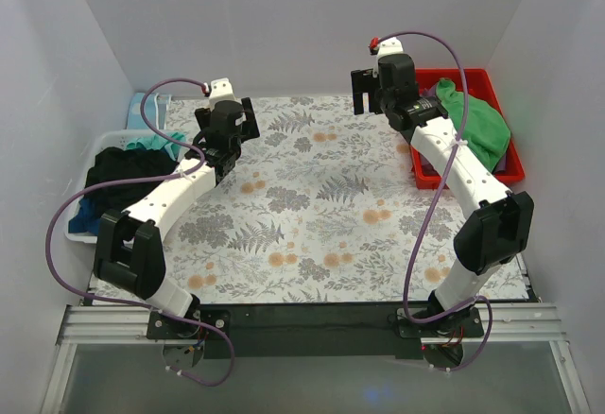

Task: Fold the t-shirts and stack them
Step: Grab crumpled tshirt from bin with the left arm

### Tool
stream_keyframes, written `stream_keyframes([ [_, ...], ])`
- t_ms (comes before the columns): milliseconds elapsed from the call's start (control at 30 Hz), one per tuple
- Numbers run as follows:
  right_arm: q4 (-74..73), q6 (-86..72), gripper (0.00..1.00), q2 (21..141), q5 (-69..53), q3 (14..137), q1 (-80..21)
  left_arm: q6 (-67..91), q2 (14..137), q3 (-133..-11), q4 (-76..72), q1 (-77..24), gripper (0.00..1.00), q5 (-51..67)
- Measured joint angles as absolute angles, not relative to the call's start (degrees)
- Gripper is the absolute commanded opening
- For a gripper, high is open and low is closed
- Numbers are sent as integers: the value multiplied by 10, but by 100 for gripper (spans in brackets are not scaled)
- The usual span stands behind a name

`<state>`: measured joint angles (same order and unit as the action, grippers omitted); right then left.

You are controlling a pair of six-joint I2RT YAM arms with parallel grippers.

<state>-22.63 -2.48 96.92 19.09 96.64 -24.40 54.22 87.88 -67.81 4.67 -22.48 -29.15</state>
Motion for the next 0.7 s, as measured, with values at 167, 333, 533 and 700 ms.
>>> stream_keyframes([
  [167, -226, -23, 96, 969, 191, 966, -244, 543, 879, -678, 48, -225, 80, -297],
  [333, -226, -21, 95, 969, 191, 961, -244, 546, 879, -678, 58, -225, 79, -322],
  [533, -230, -22, 95, 969, 199, 957, -244, 577, 879, -683, 108, -225, 75, -375],
  [700, -234, -30, 94, 969, 211, 955, -244, 655, 873, -702, 203, -221, 73, -447],
])
